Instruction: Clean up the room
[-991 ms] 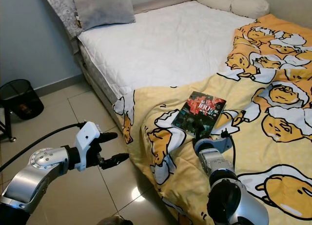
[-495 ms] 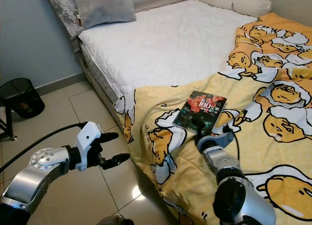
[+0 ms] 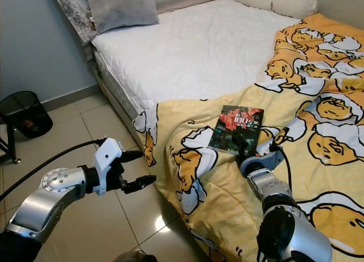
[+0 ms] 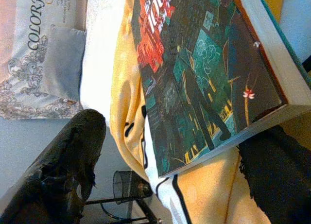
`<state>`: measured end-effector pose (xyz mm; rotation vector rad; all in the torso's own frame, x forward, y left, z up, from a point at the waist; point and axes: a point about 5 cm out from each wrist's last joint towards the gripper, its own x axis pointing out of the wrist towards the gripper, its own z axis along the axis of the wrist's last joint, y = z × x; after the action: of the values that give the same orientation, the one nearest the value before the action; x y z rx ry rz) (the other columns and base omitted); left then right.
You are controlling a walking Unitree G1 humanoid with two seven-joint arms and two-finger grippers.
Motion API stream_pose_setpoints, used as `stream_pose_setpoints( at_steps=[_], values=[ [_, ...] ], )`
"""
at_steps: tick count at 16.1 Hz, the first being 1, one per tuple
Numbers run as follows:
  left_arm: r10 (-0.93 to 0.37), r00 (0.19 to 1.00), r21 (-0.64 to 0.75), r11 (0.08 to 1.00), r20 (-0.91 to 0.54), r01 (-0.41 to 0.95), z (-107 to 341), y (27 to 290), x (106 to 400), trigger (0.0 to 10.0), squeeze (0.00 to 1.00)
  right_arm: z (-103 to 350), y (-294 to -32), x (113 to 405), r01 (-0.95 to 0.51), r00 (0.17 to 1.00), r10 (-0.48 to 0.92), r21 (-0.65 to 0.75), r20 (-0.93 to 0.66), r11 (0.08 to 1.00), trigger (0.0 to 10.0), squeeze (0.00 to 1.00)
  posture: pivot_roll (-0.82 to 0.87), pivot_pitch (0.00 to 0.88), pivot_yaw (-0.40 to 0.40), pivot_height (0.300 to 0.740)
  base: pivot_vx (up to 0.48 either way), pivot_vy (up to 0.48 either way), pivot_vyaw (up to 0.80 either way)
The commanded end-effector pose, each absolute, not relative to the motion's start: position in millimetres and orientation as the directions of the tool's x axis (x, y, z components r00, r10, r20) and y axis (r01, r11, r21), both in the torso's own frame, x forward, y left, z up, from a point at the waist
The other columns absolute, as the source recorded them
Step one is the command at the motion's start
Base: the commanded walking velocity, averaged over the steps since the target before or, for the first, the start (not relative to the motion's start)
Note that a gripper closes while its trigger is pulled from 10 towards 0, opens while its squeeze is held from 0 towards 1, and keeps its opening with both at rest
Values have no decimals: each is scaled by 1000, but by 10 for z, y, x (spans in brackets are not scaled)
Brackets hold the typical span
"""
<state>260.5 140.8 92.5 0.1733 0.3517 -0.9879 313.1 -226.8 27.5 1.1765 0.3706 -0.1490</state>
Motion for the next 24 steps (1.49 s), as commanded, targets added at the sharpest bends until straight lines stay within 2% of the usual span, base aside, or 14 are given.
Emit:
stream_pose_setpoints(
  at_steps=[1,6,9,11,12,13,14,16,17,18,24],
  values=[
    [-782,496,-6,538,-377,843,929,1413,2624,10000,0,299,-2324,3143,312,933,35,852,-359,420,10000,0,66,0,76,740,0,0,0],
    [-778,496,1,537,-385,844,936,1458,2612,10000,0,368,-2352,3211,325,946,-117,869,-304,372,10000,0,93,0,81,740,0,0,0],
    [-776,496,4,538,-390,843,942,1481,2598,10000,0,394,-2341,3241,335,942,-147,868,-301,368,10000,0,108,0,85,740,0,0,0],
    [-773,497,5,539,-394,842,958,1512,2570,10000,0,418,-2322,3272,351,934,-187,876,-304,330,10000,0,137,0,93,740,0,0,0],
    [-769,500,9,542,-397,840,977,1546,2542,10000,0,437,-2300,3294,352,931,-208,885,-299,303,6196,0,161,0,101,740,0,0,0],
    [-767,503,11,544,-398,839,989,1563,2530,10000,0,448,-2288,3306,351,930,-215,889,-297,294,4353,0,167,0,102,740,0,0,0],
    [-763,509,13,550,-399,835,1011,1593,2511,10000,0,466,-2262,3328,350,930,-219,892,-295,286,3255,0,183,12,106,740,0,0,0],
    [-757,514,14,557,-403,830,1037,1630,2477,10000,0,469,-2218,3345,360,927,-215,886,-306,292,1686,0,214,41,114,740,0,0,0],
    [-755,516,14,559,-405,829,1046,1640,2465,10000,0,467,-2207,3347,364,926,-215,884,-310,293,1490,0,222,50,116,740,0,0,0],
    [-750,522,16,566,-406,824,1065,1653,2440,10000,0,461,-2205,3345,374,921,-226,883,-317,283,0,0,242,71,119,740,0,0,0],
    [-735,540,13,588,-409,809,1138,1689,2339,10000,0,481,-2273,3341,383,907,-281,892,-314,240,0,0,294,113,129,740,0,0,0]
  ],
)
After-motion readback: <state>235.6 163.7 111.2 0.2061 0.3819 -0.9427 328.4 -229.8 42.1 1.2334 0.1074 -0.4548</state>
